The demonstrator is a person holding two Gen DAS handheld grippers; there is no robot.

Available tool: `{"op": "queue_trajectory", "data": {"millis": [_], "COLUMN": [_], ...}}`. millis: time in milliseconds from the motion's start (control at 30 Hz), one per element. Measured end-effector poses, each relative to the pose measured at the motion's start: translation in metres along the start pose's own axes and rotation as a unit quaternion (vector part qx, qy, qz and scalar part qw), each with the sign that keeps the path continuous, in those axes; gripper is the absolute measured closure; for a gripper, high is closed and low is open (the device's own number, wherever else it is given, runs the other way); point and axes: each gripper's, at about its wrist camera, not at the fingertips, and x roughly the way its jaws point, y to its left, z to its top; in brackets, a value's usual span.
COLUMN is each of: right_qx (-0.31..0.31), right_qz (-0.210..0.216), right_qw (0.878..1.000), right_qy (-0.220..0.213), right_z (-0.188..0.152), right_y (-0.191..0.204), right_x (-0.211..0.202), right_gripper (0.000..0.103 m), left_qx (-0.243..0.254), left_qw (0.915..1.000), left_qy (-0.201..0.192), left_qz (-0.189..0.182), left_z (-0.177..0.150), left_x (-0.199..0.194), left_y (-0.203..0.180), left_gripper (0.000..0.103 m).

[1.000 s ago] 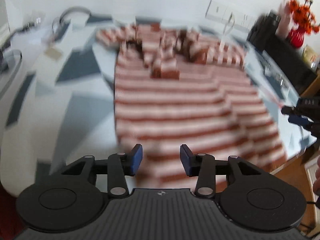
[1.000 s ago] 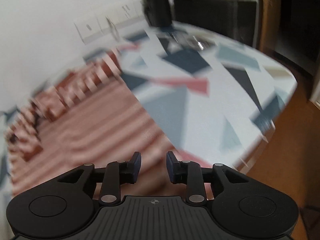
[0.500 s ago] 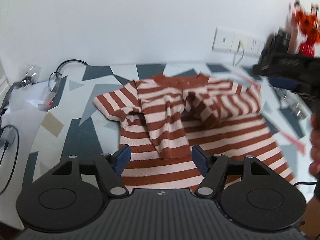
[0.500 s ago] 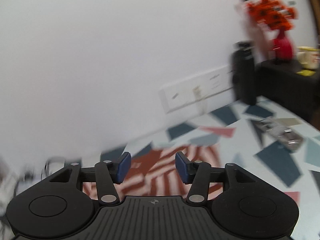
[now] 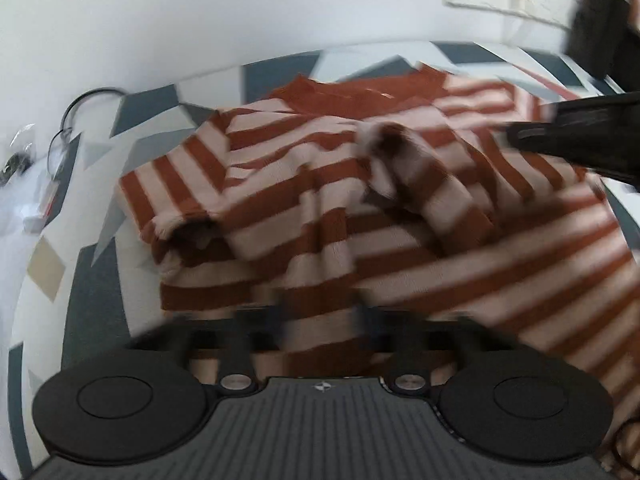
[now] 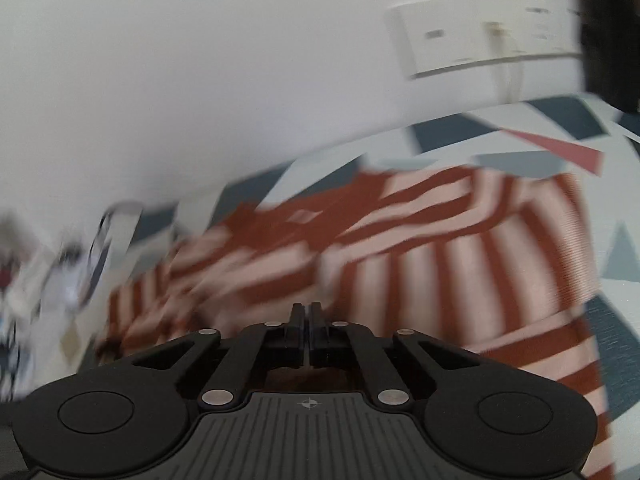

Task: Fold clothes
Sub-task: 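Grasp the sweater hem with the left gripper and fold it toward the collar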

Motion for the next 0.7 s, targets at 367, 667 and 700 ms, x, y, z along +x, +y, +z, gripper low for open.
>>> {"op": "queue_trajectory", "data": {"millis": [367,667,700], "right_qx": [0.042,0.039,0.037], "right_qz": [0.027,-0.008,-0.018], "right_qw": [0.999,0.997,0.997], "right_qy": [-0.005,0.065,0.067], "right_z": [0.025,-0.029,-0.033], "right_y": [-0.018,0.052,0.06], "right_x": [-0.015,0.007,0.009], "right_gripper": [0.073,0.066,0.065], "left_qx": [-0.085,-0.228,-0.244], "left_qw": [0.9947,0.9679,0.9631], "left_qy": [-0.055,-0.102,-0.107], "left_qz": [-0.02,0.027,0.037], "left_z": [0.028,-0.009,-0.019], "left_x": [-0.026,-0.083,-0.09], "left_y": [0.042,0.147,0.16], "left_gripper": [0.093,0.093,0.093]}}
